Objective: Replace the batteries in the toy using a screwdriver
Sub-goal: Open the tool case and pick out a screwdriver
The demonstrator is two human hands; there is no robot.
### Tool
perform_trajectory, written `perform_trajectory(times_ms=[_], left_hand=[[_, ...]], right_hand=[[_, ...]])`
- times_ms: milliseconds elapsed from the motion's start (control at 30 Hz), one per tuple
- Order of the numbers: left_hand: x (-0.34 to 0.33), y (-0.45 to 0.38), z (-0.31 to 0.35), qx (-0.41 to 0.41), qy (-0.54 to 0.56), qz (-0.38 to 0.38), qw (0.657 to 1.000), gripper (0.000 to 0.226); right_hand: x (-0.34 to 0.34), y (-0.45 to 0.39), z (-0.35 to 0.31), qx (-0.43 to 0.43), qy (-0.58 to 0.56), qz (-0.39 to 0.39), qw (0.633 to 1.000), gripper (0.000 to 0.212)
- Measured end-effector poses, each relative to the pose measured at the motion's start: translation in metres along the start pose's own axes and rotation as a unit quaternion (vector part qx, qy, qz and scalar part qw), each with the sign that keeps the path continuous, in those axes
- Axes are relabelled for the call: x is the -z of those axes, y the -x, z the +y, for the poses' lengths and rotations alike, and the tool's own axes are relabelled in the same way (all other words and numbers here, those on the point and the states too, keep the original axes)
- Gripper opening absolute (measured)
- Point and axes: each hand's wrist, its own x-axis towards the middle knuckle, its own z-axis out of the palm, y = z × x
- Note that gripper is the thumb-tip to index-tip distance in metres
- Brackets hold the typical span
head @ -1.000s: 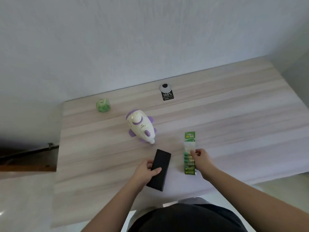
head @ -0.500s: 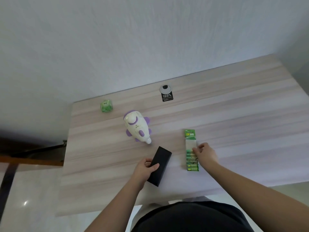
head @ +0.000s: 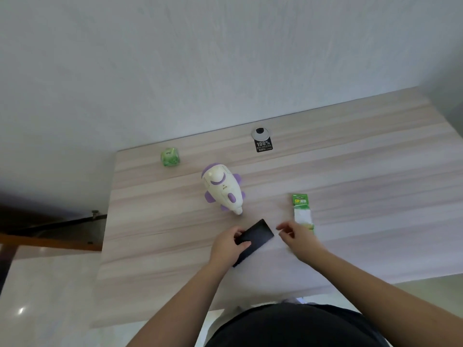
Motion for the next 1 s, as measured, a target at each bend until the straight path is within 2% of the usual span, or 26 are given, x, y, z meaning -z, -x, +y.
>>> perform_trajectory(times_ms=[167,400,500,567,600,667,733,867,1000], left_hand=[[0.012,-0.016,-0.017,-0.077,-0.115,-0.029,0.990,0.035],[0.013,-0.025,-0.035,-0.114,-0.174,0.001,0.978,0.042],[0.014,-0.021,-0.039,-0.107,-0.139,0.074,0.982,0.045],[0.018,-0.017,-0.045,-0.065,-0.085,0.137,0.985,0.037],[0.022,-0.016,-0.049,-0.033,-0.055,0.145,0.987,0.033],[0.031,-0.012,-0.059,0.029,-0.006,0.124,0.992,0.024],[0.037,-0.009,-0.068,0.057,-0.020,0.084,0.995,0.026],[0.036,-0.003,-0.066,0.058,-0.093,0.006,0.994,0.043],[0.027,-0.006,-0.055,0.058,-0.134,-0.033,0.989,0.054]], right_hand=[[-0.028,0.004,-0.005,-0.032,0.031,-0.020,0.999,0.028],[-0.039,-0.004,-0.015,-0.090,0.017,-0.014,0.996,0.031],[-0.042,-0.005,-0.014,-0.098,0.021,-0.029,0.995,0.030],[-0.042,-0.005,-0.014,-0.097,0.024,-0.030,0.995,0.031],[-0.042,-0.005,-0.013,-0.096,0.021,-0.030,0.995,0.032],[-0.042,-0.004,-0.012,-0.096,0.005,-0.032,0.995,0.034],[-0.042,-0.003,-0.010,-0.097,-0.020,-0.034,0.994,0.038],[-0.042,-0.001,-0.008,-0.099,-0.068,-0.041,0.992,0.041],[-0.041,0.002,-0.005,-0.109,-0.110,-0.052,0.987,0.042]])
